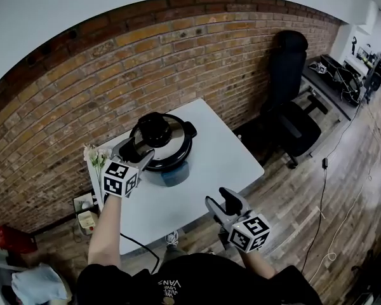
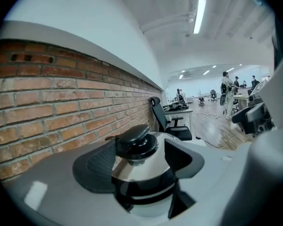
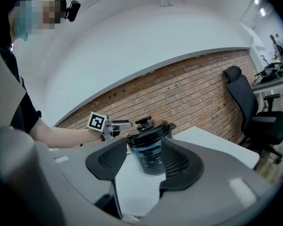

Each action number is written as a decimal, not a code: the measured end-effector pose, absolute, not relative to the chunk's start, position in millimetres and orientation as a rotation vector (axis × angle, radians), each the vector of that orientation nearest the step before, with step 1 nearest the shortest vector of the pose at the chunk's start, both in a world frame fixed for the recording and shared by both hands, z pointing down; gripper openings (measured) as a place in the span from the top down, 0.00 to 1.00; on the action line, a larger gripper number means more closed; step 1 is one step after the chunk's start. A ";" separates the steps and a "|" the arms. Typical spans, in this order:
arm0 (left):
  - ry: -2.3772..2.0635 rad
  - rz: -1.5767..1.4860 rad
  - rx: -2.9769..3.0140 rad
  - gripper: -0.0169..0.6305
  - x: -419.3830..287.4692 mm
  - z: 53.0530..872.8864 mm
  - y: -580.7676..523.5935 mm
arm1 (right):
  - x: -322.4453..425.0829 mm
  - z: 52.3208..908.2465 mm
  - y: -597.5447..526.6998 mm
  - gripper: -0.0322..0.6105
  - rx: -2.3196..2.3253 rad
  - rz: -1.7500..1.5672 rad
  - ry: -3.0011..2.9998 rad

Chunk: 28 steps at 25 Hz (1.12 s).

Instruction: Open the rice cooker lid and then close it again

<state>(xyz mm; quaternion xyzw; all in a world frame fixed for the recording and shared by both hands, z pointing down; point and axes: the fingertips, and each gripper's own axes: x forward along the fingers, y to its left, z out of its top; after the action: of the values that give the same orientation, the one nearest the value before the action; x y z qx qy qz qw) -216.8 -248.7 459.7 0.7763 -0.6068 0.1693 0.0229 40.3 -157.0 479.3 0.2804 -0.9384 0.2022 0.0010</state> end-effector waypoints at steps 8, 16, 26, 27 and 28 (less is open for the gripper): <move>-2.034 0.366 2.300 0.50 -200.5 461.8 -169.2 | 49.7 484.4 -142.9 0.61 0.778 0.632 -2.966; -2.138 0.266 2.225 0.51 -161.9 474.1 -106.6 | 58.4 500.7 -130.1 0.61 0.708 0.604 -2.946; -2.145 0.234 2.173 0.51 -114.6 502.0 -62.7 | 63.9 518.8 -117.7 0.62 0.662 0.569 -2.917; -2.137 0.225 2.172 0.51 -109.7 504.4 -59.7 | 64.3 521.2 -116.1 0.63 0.657 0.571 -2.913; -2.130 0.218 2.173 0.51 -104.9 506.7 -56.8 | 64.7 523.4 -114.5 0.63 0.653 0.572 -2.910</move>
<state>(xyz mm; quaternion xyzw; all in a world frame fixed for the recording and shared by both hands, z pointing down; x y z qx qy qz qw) -104.9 -56.8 506.7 0.7115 -0.6976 0.0715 0.0456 64.7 -114.5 523.4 0.2147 -0.9569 0.1882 0.0525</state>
